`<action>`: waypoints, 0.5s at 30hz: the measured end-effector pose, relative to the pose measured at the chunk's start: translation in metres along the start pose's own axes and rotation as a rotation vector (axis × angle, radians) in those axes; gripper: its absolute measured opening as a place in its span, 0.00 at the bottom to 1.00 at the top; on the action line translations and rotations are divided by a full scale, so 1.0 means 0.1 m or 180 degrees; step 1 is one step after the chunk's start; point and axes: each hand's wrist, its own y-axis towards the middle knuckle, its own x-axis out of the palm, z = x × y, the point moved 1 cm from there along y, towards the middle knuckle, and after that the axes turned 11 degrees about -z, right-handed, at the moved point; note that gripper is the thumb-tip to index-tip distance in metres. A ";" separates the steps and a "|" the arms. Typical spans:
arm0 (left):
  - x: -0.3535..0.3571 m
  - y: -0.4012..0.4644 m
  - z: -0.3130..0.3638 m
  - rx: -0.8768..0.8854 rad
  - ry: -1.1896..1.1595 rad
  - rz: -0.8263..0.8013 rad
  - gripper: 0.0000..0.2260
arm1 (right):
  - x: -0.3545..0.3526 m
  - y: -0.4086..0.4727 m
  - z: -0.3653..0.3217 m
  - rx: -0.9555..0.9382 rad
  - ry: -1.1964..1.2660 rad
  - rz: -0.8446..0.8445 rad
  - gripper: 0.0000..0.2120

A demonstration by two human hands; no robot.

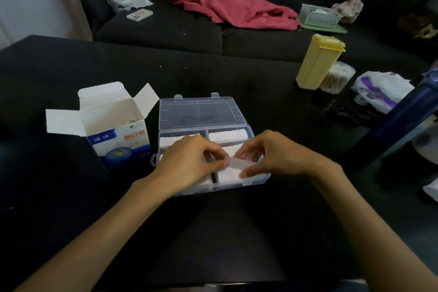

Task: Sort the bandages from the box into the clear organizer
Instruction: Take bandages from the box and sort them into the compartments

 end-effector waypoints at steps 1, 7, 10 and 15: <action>0.00 0.00 0.00 -0.0019 0.0035 0.0006 0.08 | -0.02 -0.02 0.01 -0.0034 0.0047 0.0030 0.12; 0.00 0.02 0.00 -0.0114 0.0169 0.0083 0.10 | -0.05 -0.07 0.07 -0.0010 0.0161 0.0087 0.07; 0.00 0.01 -0.01 -0.0150 0.0219 0.0137 0.09 | -0.05 -0.07 0.09 0.0027 0.0143 0.0026 0.07; -0.02 -0.03 -0.03 -0.0047 0.0474 0.0131 0.07 | -0.02 -0.06 0.08 -0.0001 0.0089 0.0157 0.04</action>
